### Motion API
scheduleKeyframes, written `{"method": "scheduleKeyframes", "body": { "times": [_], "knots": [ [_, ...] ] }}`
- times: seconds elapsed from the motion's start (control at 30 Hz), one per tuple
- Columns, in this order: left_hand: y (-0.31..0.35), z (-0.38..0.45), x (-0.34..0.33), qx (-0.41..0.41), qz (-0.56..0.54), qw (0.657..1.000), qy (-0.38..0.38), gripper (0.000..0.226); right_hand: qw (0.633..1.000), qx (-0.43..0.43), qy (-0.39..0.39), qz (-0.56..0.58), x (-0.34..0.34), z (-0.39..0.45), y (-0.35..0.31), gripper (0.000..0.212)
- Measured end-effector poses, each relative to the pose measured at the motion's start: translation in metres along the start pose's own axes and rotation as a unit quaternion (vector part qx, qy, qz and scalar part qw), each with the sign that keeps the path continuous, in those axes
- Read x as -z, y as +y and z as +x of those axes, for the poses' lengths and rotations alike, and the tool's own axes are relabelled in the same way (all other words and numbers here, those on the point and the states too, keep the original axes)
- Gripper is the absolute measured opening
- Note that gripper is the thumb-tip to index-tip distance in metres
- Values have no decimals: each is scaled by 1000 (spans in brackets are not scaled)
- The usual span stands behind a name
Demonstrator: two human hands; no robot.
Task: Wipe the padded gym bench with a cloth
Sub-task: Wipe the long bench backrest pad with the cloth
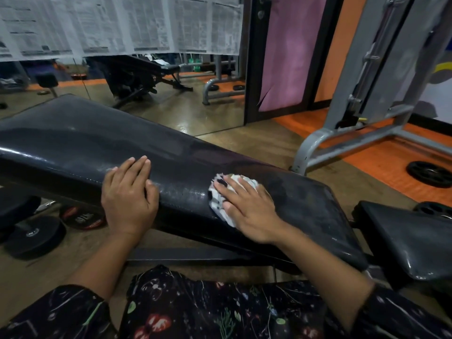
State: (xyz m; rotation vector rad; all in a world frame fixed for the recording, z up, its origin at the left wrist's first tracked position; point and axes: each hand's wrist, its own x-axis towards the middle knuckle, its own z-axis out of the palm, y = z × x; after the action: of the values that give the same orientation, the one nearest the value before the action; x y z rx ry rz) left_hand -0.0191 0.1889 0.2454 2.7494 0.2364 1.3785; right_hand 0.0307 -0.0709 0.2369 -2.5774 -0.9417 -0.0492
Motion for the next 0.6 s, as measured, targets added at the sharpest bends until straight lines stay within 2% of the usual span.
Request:
{"method": "scheduleKeyframes", "body": {
  "times": [0.07, 0.2, 0.3, 0.37, 0.47, 0.53, 0.6],
  "knots": [
    [0, 0, 0, 1, -1, 1000, 3, 46, 999, -20, 25, 5, 0, -10, 15, 57],
    [3, 0, 1, 7, -2, 1000, -1, 46, 985, -169, 40, -4, 8, 43, 27, 48],
    [3, 0, 1, 11, -2, 1000, -5, 47, 993, -101, 57, -5, -2, 64, -17, 45],
    [3, 0, 2, 9, -2, 1000, -6, 47, 997, -54, 54, 18, -10, 45, -43, 46],
    [1, 0, 2, 6, -6, 1000, -8, 47, 997, -6, 81, 7, -17, 0, -31, 49],
    [2, 0, 3, 6, -4, 1000, -9, 47, 994, -48, 98, -12, -12, -9, 2, 54],
    [3, 0, 3, 7, -1, 1000, -7, 47, 985, -137, 99, -23, -4, 5, 24, 52]
  ]
}}
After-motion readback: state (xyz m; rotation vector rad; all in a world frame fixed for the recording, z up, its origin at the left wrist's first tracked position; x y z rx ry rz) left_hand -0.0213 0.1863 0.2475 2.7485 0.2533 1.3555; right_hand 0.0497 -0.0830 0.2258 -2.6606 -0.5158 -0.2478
